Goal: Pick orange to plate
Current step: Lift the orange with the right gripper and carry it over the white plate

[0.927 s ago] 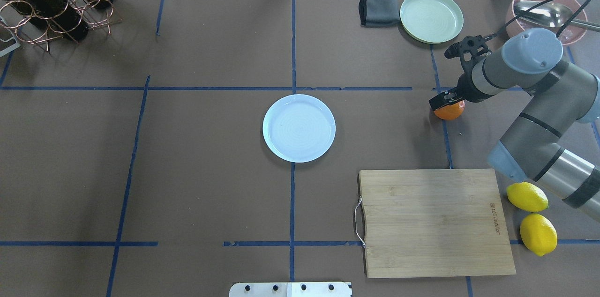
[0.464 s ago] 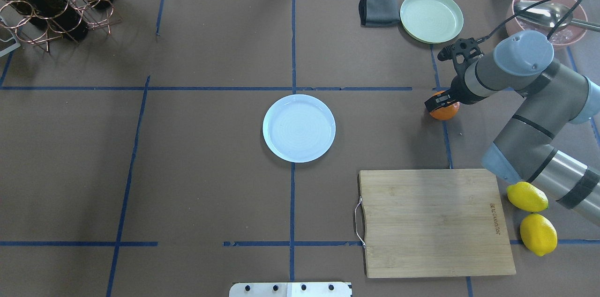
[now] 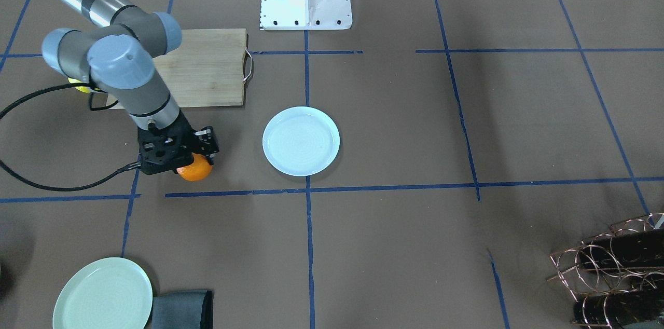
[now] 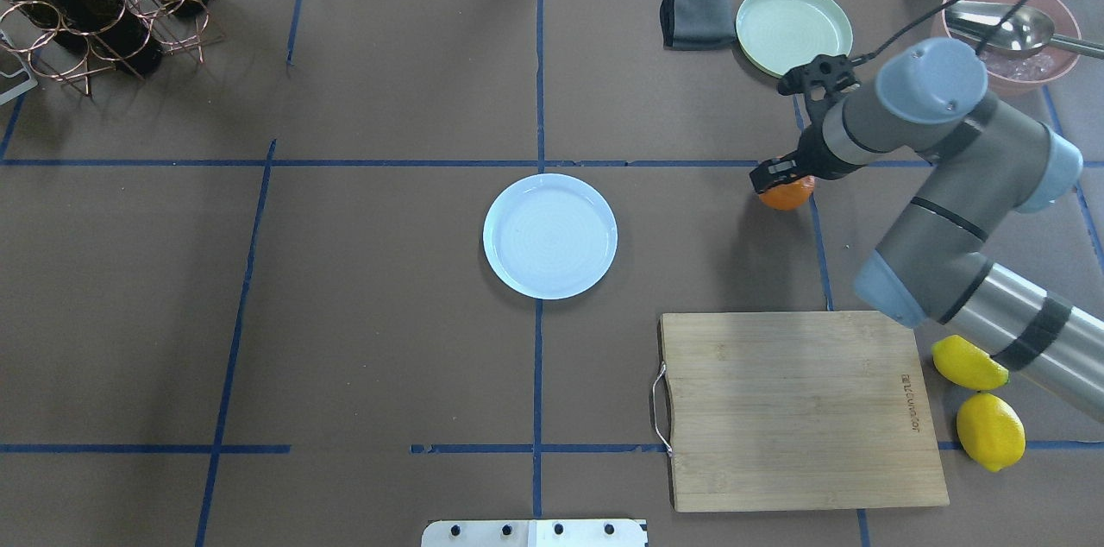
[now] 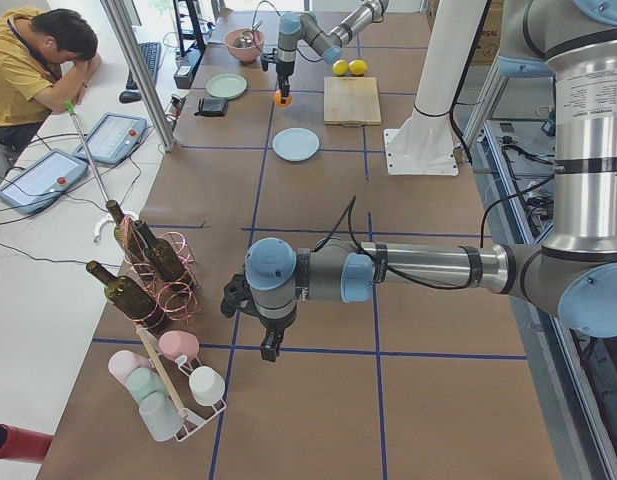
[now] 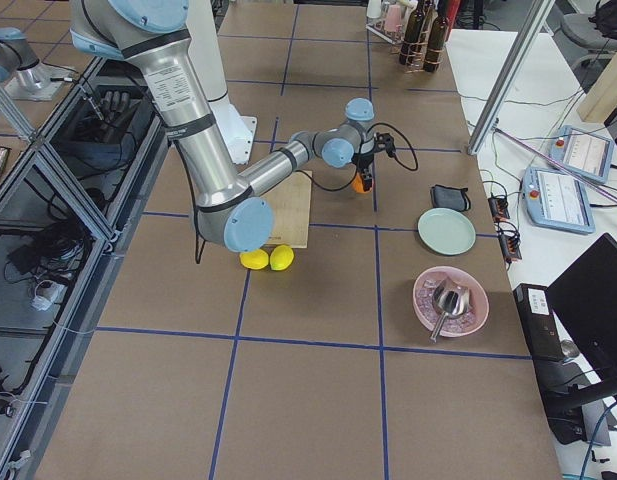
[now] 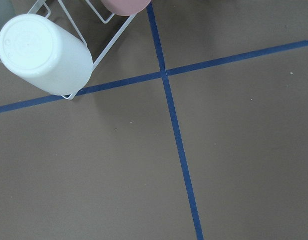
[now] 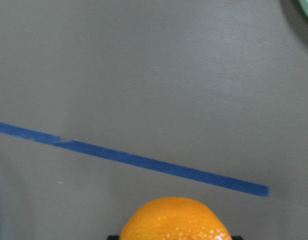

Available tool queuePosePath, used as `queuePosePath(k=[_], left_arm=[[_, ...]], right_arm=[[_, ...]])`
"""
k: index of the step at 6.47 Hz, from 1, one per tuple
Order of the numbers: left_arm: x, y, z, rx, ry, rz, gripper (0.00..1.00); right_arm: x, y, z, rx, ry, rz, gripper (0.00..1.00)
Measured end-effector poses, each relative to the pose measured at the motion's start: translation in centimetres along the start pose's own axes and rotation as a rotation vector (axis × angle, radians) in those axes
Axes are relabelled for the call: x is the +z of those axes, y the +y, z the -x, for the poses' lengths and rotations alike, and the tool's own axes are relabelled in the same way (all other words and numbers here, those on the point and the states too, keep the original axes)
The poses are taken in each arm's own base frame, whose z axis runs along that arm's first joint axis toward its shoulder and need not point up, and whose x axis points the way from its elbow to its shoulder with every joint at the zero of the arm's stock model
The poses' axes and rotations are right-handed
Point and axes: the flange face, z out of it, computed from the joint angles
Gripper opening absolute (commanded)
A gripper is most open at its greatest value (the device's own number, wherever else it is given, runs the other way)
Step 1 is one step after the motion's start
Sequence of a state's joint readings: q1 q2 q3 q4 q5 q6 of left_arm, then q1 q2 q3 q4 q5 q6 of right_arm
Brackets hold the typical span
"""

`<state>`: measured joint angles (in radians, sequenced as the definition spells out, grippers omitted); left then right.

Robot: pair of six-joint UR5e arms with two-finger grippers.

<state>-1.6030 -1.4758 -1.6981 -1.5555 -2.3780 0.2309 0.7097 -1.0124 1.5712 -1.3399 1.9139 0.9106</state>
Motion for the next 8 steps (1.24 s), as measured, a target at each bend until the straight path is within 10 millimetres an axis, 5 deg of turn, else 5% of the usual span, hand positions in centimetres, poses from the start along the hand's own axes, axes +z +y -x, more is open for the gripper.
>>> queuePosePath(k=[2, 3, 5, 6, 7, 8], left_arm=[[0.0, 0.0, 0.0, 0.001, 0.001, -0.001, 1.0], [0.0, -0.1, 0.0, 0.002, 0.001, -0.001, 1.0], [-0.1, 0.0, -0.1, 0.001, 0.002, -0.002, 1.0], [-0.1, 0.0, -0.1, 0.001, 0.002, -0.002, 1.0], [0.0, 0.0, -0.1, 0.001, 0.002, -0.001, 1.0], [0.0, 0.1, 0.0, 0.001, 0.003, -0.001, 1.0]], right_arm=[[-0.6, -0.4, 13.6, 0.119, 0.007, -0.047, 0.11], [0.5, 0.5, 18.4, 0.153, 0.024, -0.068, 0.1], [2.7, 2.4, 21.0, 0.168, 0.066, -0.085, 0.12], [3.5, 2.8, 20.6, 0.166, 0.085, -0.088, 0.23], [3.8, 3.0, 20.4, 0.164, 0.092, -0.089, 0.9], [3.8, 3.0, 20.4, 0.164, 0.092, -0.09, 1.0]])
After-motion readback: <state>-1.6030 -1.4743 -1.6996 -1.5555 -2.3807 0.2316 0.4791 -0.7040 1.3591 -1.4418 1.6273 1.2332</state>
